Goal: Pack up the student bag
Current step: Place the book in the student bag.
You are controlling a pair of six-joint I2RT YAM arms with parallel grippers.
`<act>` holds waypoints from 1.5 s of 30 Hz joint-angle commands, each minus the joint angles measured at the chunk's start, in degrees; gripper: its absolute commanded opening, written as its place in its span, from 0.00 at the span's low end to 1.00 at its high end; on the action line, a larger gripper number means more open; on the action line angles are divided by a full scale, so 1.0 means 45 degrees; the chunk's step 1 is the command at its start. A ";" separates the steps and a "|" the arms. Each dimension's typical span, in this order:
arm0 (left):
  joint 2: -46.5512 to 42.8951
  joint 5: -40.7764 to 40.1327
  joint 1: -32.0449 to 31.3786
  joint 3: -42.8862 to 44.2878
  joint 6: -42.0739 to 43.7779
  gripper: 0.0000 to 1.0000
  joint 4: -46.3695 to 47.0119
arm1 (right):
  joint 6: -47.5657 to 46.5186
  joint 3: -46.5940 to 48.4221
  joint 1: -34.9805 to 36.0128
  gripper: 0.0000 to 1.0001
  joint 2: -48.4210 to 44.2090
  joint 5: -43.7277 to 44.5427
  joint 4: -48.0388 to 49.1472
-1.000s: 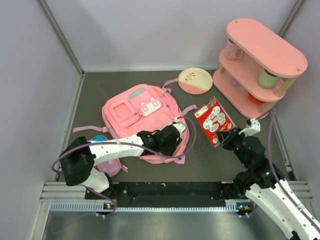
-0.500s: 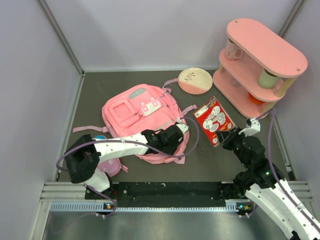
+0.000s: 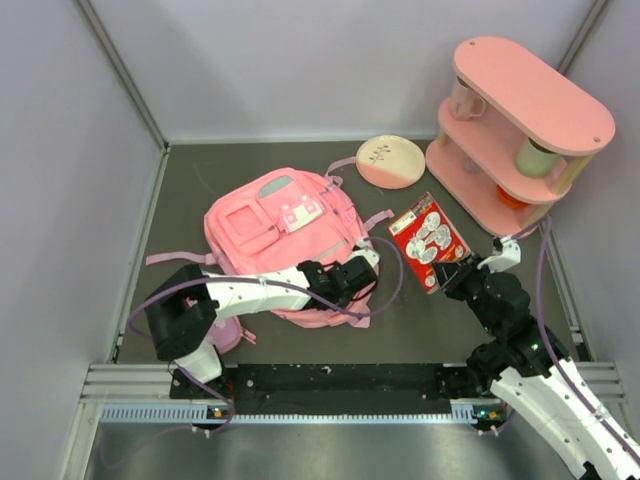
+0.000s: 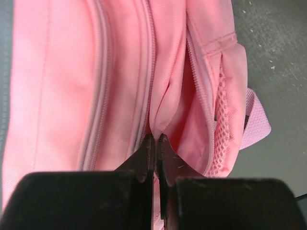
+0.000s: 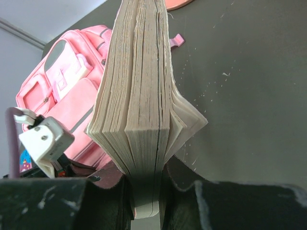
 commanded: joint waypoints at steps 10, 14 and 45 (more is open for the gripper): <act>-0.4489 -0.3938 0.0522 0.1510 0.0271 0.00 0.0386 | 0.0456 0.0379 -0.0077 0.06 -0.0450 -0.0873 0.1072; -0.5680 -0.4818 0.0854 0.1354 0.0349 0.00 0.1243 | 0.1196 0.0321 -0.0058 0.04 -0.0470 -0.1948 0.1052; -0.7536 -0.2302 0.1304 0.1119 0.0526 0.00 0.3161 | 0.6569 -0.0327 0.2480 0.00 0.9268 -0.6467 1.4124</act>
